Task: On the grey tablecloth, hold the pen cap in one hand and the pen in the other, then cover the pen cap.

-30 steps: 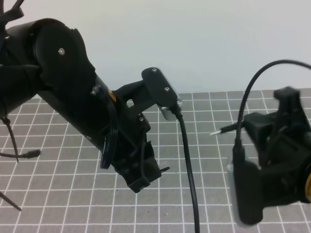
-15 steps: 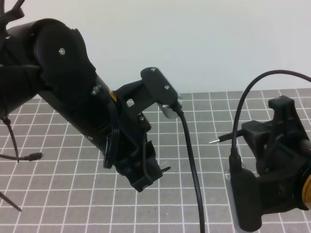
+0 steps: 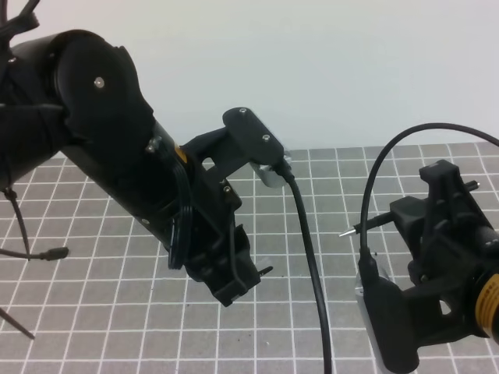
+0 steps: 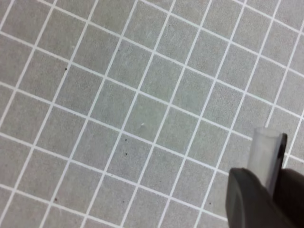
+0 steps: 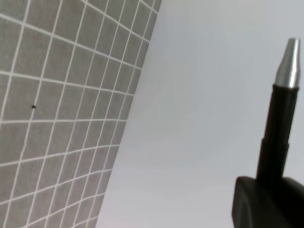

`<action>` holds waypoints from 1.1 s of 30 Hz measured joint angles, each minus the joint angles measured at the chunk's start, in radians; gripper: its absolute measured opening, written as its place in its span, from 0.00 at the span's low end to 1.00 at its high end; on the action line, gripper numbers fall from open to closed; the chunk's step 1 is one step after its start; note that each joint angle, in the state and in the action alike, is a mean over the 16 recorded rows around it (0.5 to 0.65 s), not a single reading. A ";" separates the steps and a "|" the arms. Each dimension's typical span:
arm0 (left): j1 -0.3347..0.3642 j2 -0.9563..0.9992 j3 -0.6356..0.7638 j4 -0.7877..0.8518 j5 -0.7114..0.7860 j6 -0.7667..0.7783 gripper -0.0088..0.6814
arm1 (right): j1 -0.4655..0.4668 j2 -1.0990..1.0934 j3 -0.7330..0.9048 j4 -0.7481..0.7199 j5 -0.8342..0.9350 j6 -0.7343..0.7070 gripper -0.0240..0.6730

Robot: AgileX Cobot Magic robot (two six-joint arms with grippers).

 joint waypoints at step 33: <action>0.000 -0.056 -0.036 0.061 -0.010 -0.051 0.03 | 0.000 0.000 0.000 0.046 0.001 0.090 0.03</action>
